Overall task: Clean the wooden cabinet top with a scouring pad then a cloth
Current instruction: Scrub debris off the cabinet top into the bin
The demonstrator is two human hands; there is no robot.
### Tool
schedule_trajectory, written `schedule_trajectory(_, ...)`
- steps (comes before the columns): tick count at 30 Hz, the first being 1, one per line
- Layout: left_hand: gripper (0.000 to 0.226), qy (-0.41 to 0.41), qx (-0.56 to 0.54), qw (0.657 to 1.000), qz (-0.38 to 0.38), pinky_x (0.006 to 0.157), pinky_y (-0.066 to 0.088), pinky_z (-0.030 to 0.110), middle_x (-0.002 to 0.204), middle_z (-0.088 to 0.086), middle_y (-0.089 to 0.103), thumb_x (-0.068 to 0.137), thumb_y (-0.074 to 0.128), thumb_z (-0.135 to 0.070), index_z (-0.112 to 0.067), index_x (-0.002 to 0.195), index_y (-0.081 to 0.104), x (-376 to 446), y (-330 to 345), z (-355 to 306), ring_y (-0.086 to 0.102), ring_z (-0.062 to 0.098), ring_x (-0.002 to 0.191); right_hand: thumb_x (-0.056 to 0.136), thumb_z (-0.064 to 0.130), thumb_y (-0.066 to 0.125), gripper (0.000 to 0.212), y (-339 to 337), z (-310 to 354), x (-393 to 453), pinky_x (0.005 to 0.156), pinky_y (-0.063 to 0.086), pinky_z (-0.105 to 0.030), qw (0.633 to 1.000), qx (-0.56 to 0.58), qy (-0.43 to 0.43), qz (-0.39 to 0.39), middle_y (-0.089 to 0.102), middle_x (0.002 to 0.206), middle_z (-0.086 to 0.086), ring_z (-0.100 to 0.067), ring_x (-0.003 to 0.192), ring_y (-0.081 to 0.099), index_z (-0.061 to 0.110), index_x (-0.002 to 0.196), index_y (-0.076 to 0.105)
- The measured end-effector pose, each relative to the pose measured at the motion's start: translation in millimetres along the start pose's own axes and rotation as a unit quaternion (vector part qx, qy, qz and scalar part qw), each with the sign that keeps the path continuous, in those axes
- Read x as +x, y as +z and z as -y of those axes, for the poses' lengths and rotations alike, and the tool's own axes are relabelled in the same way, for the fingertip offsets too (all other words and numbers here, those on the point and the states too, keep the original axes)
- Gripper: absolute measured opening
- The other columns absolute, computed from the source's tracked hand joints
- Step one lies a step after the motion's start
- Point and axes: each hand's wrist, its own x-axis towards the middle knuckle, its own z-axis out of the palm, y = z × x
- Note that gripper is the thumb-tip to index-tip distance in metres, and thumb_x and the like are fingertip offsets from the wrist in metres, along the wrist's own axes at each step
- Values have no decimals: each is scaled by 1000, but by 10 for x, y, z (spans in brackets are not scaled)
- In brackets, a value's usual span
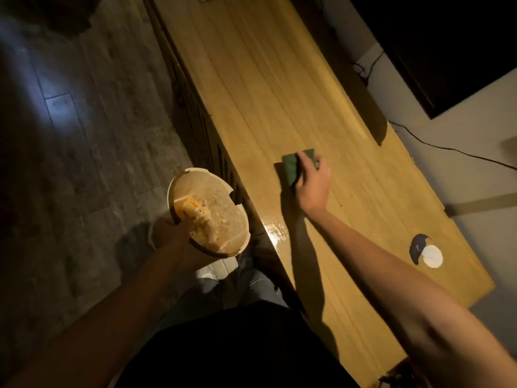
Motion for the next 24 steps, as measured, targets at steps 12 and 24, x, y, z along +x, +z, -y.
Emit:
schedule_trajectory(12,53,-57,9,998,-11,89,53,47,108,20,66,82,73,-45,-1,110,64,118,174,193,64,35,99,102,7,43,47,-1132,-2176,1343,115,34,-43,975,-94,196,-56,40,145,-12,-35,133,38,30,141,56)
schedule_trajectory(24,38,-73,33,993,-87,88,53,44,103,23,70,56,66,-40,-13,83,64,121,389,176,66,38,104,103,36,44,32,-659,-2151,1325,107,37,-42,990,-82,109,-32,48,137,-11,-33,126,44,37,133,54)
